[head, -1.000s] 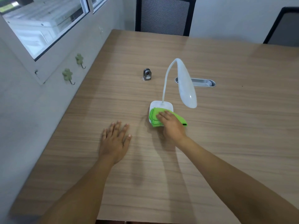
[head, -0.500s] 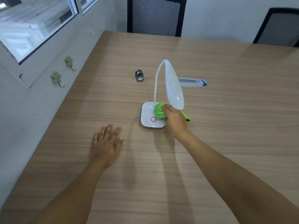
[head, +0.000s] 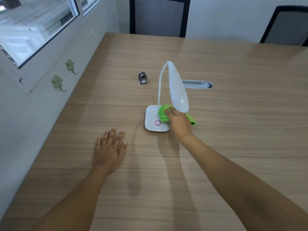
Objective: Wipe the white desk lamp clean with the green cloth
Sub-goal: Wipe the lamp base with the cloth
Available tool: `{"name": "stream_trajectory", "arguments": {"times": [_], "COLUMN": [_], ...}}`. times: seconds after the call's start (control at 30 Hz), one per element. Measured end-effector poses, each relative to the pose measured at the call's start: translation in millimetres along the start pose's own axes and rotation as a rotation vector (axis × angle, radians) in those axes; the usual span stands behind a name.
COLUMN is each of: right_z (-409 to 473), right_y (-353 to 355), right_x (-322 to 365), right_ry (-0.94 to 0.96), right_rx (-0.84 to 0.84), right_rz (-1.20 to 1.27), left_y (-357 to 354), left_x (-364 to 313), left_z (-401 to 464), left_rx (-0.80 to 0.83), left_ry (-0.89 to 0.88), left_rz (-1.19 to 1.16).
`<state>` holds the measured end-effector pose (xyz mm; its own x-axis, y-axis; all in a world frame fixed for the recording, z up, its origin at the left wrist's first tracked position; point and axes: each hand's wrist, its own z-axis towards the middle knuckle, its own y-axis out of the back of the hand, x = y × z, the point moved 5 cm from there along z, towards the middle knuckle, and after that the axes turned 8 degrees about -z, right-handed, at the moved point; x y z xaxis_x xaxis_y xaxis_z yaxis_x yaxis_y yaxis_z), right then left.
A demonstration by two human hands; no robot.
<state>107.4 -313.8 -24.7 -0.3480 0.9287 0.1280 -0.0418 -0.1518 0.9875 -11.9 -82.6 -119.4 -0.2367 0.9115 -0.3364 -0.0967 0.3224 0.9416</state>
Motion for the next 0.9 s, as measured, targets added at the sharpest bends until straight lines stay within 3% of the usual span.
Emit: {"name": "stream_trajectory", "arguments": {"times": [0.1, 0.27, 0.4, 0.5, 0.7, 0.9], "right_z": [0.8, -12.7, -11.9, -6.5, 14.4, -5.2], "right_y": [-12.5, -16.5, -11.8, -14.4, -46.5, -43.1], "right_x": [3.2, -23.0, 23.6, 67.7, 85.9, 114.2], "right_ry": [0.05, -0.072, 0.065, 0.152, -0.081, -0.08], "right_rx": [0.043, 0.098, -0.035, 0.02, 0.165, 0.104], "right_rz": [-0.048, -0.14, -0.182, -0.267, -0.22, -0.202], "left_y": [0.4, -1.0, -1.3, -0.2, -0.5, 0.7], "left_x": [-0.2, -0.1, 0.2, 0.4, 0.3, 0.0], "left_z": [-0.5, -0.2, -0.4, -0.2, -0.7, -0.7], "left_rx": [-0.005, 0.006, 0.006, -0.007, -0.019, -0.04], "left_ry": [0.001, 0.001, -0.002, -0.01, -0.022, -0.034], "left_rz": [-0.006, -0.002, -0.007, 0.0, -0.011, -0.024]}}
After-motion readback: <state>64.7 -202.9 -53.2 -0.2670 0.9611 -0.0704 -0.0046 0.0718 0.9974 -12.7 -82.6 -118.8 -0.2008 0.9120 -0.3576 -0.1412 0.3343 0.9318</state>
